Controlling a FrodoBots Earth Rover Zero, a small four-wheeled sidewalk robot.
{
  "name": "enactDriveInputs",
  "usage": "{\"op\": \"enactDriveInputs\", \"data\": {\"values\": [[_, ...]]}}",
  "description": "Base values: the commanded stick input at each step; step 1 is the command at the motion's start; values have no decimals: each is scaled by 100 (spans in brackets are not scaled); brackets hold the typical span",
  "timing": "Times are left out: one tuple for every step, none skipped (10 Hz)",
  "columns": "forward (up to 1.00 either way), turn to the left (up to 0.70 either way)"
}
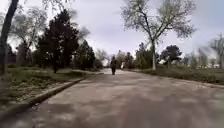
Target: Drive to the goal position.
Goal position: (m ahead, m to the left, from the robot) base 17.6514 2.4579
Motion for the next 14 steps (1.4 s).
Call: {"op": "enactDriveInputs", "data": {"values": [[70, 0], [70, 0], [70, 0], [70, 0], [70, 0], [70, 0], [70, 0], [70, 0], [70, 0], [70, 0], [70, 0], [70, 0], [70, 0], [70, 0]]}}
